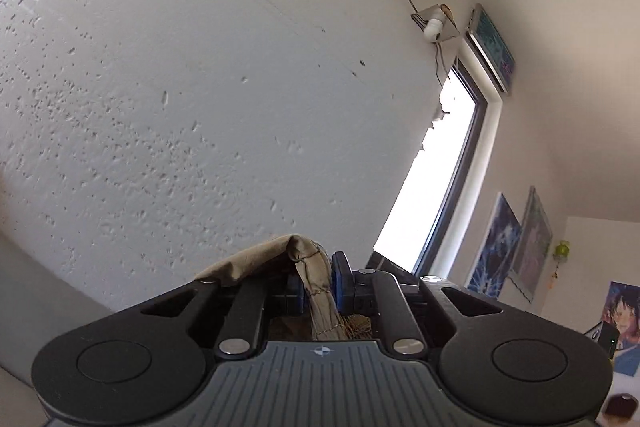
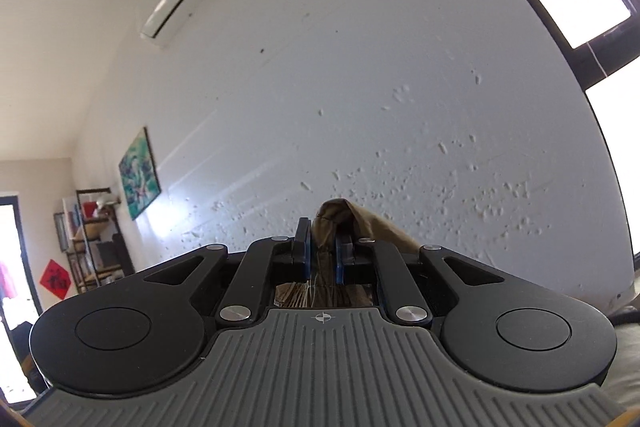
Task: Fold clothes
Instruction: 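Lift both cuffs and lay the trousers flat along the sofa with both tools, then open both tools to release the trouser cuffs, then withdraw both open tools above the flattened trousers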
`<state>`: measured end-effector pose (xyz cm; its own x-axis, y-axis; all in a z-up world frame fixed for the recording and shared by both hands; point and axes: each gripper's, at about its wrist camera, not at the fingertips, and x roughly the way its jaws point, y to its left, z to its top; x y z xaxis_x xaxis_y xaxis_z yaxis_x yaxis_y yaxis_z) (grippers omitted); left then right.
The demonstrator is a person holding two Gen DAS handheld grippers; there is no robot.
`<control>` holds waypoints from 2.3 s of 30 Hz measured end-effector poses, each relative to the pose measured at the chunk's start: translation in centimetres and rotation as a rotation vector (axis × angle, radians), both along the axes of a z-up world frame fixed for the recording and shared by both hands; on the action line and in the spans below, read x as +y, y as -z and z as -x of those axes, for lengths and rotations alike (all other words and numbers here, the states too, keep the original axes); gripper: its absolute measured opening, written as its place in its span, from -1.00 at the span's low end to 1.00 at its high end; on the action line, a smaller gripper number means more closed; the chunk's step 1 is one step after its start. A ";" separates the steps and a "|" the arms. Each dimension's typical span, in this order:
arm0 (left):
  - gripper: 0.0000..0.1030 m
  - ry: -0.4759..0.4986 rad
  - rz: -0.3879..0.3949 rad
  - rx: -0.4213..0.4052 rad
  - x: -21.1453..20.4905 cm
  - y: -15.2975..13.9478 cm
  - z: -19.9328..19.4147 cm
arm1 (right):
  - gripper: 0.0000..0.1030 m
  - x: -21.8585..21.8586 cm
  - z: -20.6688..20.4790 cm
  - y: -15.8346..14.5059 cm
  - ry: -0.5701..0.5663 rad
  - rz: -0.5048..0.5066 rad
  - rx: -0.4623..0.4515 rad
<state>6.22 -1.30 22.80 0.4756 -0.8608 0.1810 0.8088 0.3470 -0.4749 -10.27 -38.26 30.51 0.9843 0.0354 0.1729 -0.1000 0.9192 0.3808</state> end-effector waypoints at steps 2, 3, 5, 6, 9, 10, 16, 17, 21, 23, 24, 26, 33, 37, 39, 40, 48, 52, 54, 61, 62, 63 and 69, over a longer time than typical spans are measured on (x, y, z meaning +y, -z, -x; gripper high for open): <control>-0.77 0.018 -0.091 0.089 -0.1 4.6 0.6 | -0.78 0.5 2.6 3.2 -0.020 -0.019 0.054; -0.77 0.022 -0.146 0.153 -0.4 7.6 0.6 | -0.78 0.6 3.1 5.5 -0.023 -0.031 0.106; -0.78 0.027 -0.257 0.289 -1.2 14.1 0.3 | -0.78 0.7 3.3 11.3 -0.032 -0.080 0.241; -0.78 0.030 -0.311 0.369 -1.5 17.8 0.0 | -0.78 0.3 3.1 14.9 -0.036 -0.124 0.315; -0.78 0.026 -0.465 0.638 -2.6 29.4 -1.1 | -0.78 -0.5 2.0 26.8 -0.033 -0.298 0.571; -0.79 0.025 -0.506 0.745 -2.8 33.2 -1.6 | -0.78 -0.5 1.5 30.8 -0.025 -0.357 0.659; -0.79 -0.031 -0.575 0.969 -1.7 41.7 -2.5 | -0.78 0.7 -0.3 44.6 0.036 -0.447 1.033; -0.79 -0.029 -0.555 0.977 -1.4 41.8 -2.8 | -0.78 1.1 -0.1 44.9 0.039 -0.443 1.047; -0.79 -0.026 -0.562 0.953 -1.3 40.8 -2.5 | -0.78 1.4 -0.3 44.6 0.066 -0.398 1.082; -0.79 -0.024 -0.581 0.928 -1.4 39.7 -1.4 | -0.78 1.4 0.0 44.7 0.090 -0.405 1.086; -0.79 -0.025 -0.594 0.921 -1.6 39.2 -1.0 | -0.78 1.8 -0.2 44.3 0.099 -0.403 1.087; -0.79 -0.024 -0.613 0.911 -1.6 38.5 -0.6 | -0.78 2.1 0.6 43.9 0.100 -0.409 1.089; -0.42 -0.107 -0.824 0.866 -3.6 39.5 -0.2 | -0.43 2.8 -0.2 43.9 0.088 -0.376 1.191; -0.28 -0.134 -0.720 0.761 -1.9 36.0 1.5 | -0.20 2.4 1.2 41.9 0.079 -0.392 1.144; -0.27 -0.090 -0.497 0.676 0.2 32.5 2.7 | -0.17 2.0 2.3 39.9 0.042 -0.420 1.068; -0.21 -0.059 -0.371 0.631 1.0 30.8 3.2 | -0.13 1.9 2.7 38.9 0.017 -0.440 1.030; 0.62 -0.113 -0.060 0.473 0.5 16.1 6.3 | -0.05 5.2 4.1 25.5 -0.011 -0.445 0.844; 0.71 -0.243 -0.269 0.455 -2.4 10.9 8.7 | 0.39 10.0 4.7 18.1 -0.017 -0.267 0.734; 0.78 -0.268 -0.314 0.455 -3.5 9.7 9.6 | 0.59 12.0 5.0 15.6 -0.024 -0.218 0.703; 0.98 -0.458 -0.301 0.388 -2.1 6.4 12.1 | 0.76 13.7 4.9 12.9 0.001 -0.323 0.785; 0.98 -0.470 -0.291 0.383 -1.8 6.1 12.4 | 0.76 13.9 5.0 12.7 0.006 -0.317 0.777; 0.98 -0.474 -0.283 0.385 -1.6 5.9 12.6 | 0.76 14.1 5.2 12.4 0.009 -0.311 0.768; 0.98 -0.443 -0.254 0.348 -1.4 5.2 13.8 | 0.85 11.5 5.1 12.5 0.024 -0.401 0.768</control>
<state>-7.60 -2.75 17.57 0.7920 -0.5640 -0.2337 0.3746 0.7513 -0.5434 -15.35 -26.77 18.03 0.8334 0.0920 -0.5450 0.3352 0.6999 0.6307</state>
